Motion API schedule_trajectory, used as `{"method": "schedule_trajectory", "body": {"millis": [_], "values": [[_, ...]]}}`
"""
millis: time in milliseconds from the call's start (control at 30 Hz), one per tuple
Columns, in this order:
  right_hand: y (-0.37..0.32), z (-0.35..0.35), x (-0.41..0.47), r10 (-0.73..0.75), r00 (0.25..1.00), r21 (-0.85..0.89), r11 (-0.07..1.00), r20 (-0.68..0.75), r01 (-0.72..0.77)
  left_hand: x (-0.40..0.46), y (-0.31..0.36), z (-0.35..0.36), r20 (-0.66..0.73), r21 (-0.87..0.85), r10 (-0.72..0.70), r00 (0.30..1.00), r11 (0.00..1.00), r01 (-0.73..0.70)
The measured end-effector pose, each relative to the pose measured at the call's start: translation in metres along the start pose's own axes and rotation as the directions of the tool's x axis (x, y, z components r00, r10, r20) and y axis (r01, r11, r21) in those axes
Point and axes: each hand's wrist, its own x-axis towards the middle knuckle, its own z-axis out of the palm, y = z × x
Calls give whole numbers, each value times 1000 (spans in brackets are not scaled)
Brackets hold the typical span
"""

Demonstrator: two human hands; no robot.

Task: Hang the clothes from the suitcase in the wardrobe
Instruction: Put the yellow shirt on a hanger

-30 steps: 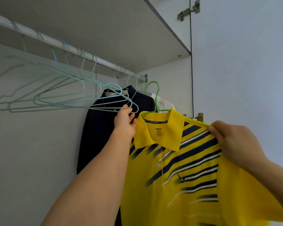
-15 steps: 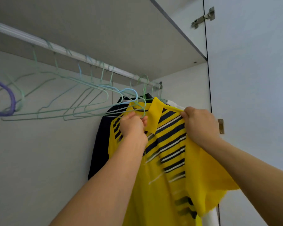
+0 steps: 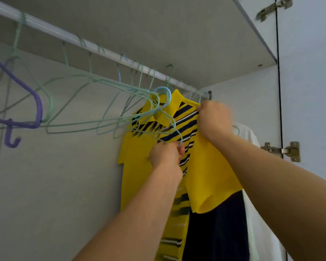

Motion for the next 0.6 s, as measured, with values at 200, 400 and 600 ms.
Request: {"method": "schedule_trajectory", "body": {"millis": [200,400,600], "values": [[20,15,-10,88,983,69,993,161,-100,0,0,-11,-8,22,16,1000,1000,-15],[8,-14,-31,-208,971,304,923,-121,236,7,-5,1,-54,99,154,987,984,-148],[1,-12,-32,-258,947,248,946,193,207,-1,-5,19,151,-27,119,981,993,-116]]}}
